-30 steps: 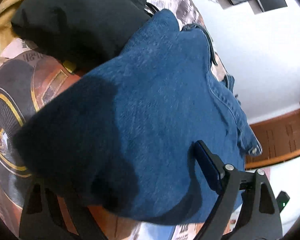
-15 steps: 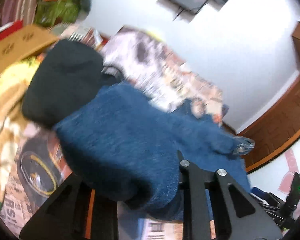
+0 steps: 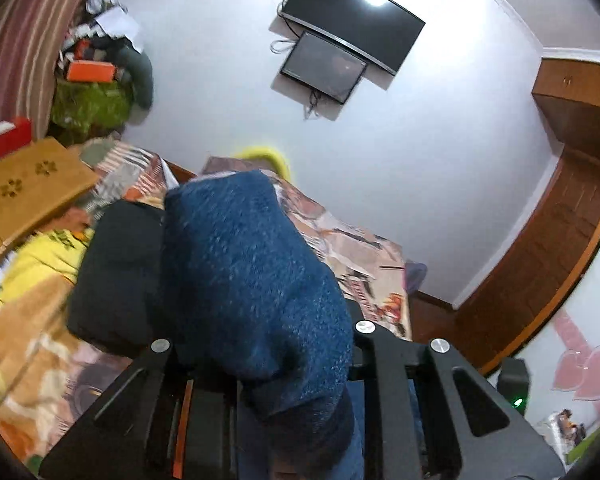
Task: Fold large clothes
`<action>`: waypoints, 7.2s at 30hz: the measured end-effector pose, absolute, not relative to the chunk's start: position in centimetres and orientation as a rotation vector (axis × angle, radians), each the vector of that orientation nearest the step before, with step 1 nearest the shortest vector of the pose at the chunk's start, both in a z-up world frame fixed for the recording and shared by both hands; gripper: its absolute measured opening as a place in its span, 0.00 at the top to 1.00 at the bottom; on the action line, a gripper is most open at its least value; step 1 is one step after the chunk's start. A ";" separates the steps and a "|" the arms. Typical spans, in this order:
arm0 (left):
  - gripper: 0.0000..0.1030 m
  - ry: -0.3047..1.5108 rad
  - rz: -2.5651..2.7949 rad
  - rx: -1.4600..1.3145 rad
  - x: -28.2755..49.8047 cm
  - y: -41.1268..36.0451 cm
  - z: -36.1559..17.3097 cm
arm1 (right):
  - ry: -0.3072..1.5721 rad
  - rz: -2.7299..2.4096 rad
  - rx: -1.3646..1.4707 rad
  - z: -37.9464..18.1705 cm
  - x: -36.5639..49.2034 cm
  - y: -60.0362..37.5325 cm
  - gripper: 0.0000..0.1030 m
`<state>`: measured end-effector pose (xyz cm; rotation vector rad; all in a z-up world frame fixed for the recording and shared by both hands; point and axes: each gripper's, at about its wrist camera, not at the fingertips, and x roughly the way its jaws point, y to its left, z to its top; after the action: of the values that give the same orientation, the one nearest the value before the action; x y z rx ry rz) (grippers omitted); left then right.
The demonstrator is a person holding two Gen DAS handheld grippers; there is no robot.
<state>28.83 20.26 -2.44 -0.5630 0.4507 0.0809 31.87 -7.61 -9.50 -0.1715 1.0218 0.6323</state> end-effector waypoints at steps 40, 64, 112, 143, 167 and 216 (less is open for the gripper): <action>0.77 0.918 -0.339 -0.226 37.8 -6.0 -12.9 | 1.041 0.278 -0.006 -10.6 34.6 -25.0 0.34; 0.36 0.755 -0.229 -0.026 29.6 2.6 -8.0 | 0.969 0.321 -0.127 -8.2 30.0 -23.1 0.34; 0.29 0.996 -0.113 -0.441 37.5 16.2 -17.0 | 1.135 0.548 -0.113 -11.1 39.2 -17.1 0.24; 0.27 1.185 -0.372 -0.934 42.8 15.2 -25.2 | 1.418 0.597 0.052 -18.6 45.2 -16.7 0.12; 0.63 1.096 -0.387 -0.775 40.9 12.5 -18.4 | 1.332 0.649 0.104 -14.5 41.9 -15.7 0.74; 0.68 0.809 -0.124 -0.732 41.3 42.5 -10.9 | 1.149 0.890 0.002 -11.1 47.3 14.1 0.78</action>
<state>41.31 42.52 -10.88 -0.7320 0.8093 -0.1240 47.25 14.11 -11.15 0.0018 1.1486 0.8898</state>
